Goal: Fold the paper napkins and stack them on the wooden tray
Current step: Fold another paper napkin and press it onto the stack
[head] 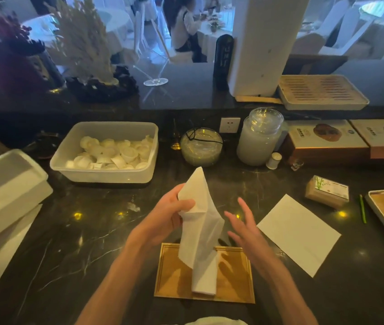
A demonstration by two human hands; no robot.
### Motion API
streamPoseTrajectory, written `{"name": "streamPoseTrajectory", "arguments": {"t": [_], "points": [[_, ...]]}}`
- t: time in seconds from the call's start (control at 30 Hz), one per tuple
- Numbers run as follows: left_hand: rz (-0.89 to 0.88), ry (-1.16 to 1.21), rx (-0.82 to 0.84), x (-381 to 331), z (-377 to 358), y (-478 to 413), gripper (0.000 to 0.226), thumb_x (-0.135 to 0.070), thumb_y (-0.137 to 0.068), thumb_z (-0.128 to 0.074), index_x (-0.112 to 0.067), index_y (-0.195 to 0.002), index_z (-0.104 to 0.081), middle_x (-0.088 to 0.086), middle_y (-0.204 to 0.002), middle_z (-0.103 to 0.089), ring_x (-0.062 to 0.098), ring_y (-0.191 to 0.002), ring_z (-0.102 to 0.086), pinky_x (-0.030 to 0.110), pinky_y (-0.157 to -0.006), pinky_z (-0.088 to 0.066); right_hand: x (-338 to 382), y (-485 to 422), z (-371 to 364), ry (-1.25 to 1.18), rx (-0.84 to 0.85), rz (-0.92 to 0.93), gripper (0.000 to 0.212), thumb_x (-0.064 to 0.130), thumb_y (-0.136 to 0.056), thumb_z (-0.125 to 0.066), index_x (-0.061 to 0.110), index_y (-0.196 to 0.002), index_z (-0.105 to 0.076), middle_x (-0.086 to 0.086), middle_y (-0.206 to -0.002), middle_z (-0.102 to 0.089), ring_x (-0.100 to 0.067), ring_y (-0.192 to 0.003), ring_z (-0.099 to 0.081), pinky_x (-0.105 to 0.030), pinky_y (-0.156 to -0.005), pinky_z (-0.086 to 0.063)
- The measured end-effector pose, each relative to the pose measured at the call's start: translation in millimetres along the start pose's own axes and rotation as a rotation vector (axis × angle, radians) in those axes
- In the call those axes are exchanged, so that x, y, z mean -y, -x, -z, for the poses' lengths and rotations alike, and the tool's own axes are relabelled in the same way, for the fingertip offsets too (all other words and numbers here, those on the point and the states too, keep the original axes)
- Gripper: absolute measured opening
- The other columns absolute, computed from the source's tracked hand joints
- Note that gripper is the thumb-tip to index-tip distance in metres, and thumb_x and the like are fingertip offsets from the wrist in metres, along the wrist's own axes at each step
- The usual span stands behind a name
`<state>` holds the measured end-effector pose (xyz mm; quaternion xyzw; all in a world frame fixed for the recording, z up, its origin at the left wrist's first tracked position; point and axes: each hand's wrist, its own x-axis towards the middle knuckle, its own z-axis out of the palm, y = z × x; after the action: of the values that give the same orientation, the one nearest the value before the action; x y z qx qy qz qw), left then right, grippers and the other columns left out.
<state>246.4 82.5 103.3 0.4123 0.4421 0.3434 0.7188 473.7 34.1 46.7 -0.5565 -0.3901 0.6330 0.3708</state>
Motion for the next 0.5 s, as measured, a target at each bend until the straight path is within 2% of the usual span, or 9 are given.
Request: {"name": "streamPoseTrajectory", "arguments": {"t": [0.03,0.1,0.2,0.3,0.37,0.43,0.5], "points": [[-0.007,-0.001,0.007,-3.1,-1.2,3.3,0.053,-0.026,-0.083,-0.073,-0.025,-0.133,-0.055,0.009,-0.122,-0.066,0.030,-0.114,-0.068,0.040,-0.087,-0.061,2.9,-2.4,-4.7,-0.022,0.030,0.004,0.073,0.070,-0.077,-0.067,0.070,-0.137,-0.026,0.027,-0.138,-0.034,-0.010,-0.126,-0.043,-0.053,-0.110,-0.040],[-0.018,-0.015,-0.016,-6.5,-1.3,9.9,0.053,-0.028,-0.083,-0.074,-0.025,-0.133,-0.055,0.009,-0.125,-0.066,0.031,-0.115,-0.068,0.044,-0.089,-0.061,4.5,-5.8,-10.0,-0.109,0.097,-0.004,0.074,0.067,-0.074,-0.073,0.064,-0.137,-0.035,0.023,-0.142,-0.046,-0.014,-0.124,-0.056,-0.053,-0.102,-0.051],[-0.006,0.032,-0.096,-4.4,7.9,17.2,0.052,-0.026,-0.088,-0.074,-0.026,-0.136,-0.053,0.009,-0.129,-0.066,0.030,-0.114,-0.070,0.048,-0.089,-0.062,4.5,-3.6,-9.0,-0.261,0.148,0.007,0.068,0.047,-0.074,-0.084,0.047,-0.134,-0.052,0.001,-0.130,-0.067,-0.027,-0.113,-0.069,-0.051,-0.083,-0.061],[-0.005,0.140,-0.156,4.3,19.3,25.4,0.057,-0.028,-0.093,-0.070,-0.035,-0.143,-0.045,0.002,-0.128,-0.069,0.026,-0.110,-0.073,0.043,-0.083,-0.063,11.6,4.6,-9.1,-0.097,-0.048,0.104,0.060,0.052,-0.070,-0.083,0.050,-0.124,-0.057,0.004,-0.124,-0.067,-0.025,-0.105,-0.071,-0.049,-0.078,-0.064],[-0.008,0.158,-0.142,12.3,22.7,31.8,0.079,-0.036,-0.084,-0.077,-0.050,-0.146,-0.032,-0.002,-0.134,-0.064,0.026,-0.114,-0.071,0.043,-0.085,-0.063,16.1,8.2,-9.1,0.002,-0.164,0.151,0.052,0.054,-0.072,-0.077,0.056,-0.120,-0.056,0.010,-0.126,-0.061,-0.022,-0.107,-0.066,-0.048,-0.081,-0.063],[-0.021,0.091,-0.094,18.6,20.6,36.5,0.099,-0.040,-0.071,-0.086,-0.061,-0.145,-0.024,-0.005,-0.137,-0.063,0.023,-0.118,-0.069,0.041,-0.086,-0.063,20.4,12.8,-6.9,0.063,-0.204,0.190,0.050,0.049,-0.080,-0.075,0.059,-0.122,-0.051,0.012,-0.131,-0.054,-0.020,-0.112,-0.060,-0.048,-0.085,-0.062],[-0.037,-0.012,-0.047,21.1,16.6,39.6,0.098,-0.036,-0.070,-0.088,-0.060,-0.144,-0.028,-0.007,-0.135,-0.066,0.015,-0.117,-0.069,0.032,-0.083,-0.063,24.5,16.9,-4.1,0.103,-0.224,0.214,0.053,0.043,-0.084,-0.075,0.059,-0.125,-0.048,0.012,-0.131,-0.053,-0.020,-0.112,-0.059,-0.047,-0.086,-0.062]]}}
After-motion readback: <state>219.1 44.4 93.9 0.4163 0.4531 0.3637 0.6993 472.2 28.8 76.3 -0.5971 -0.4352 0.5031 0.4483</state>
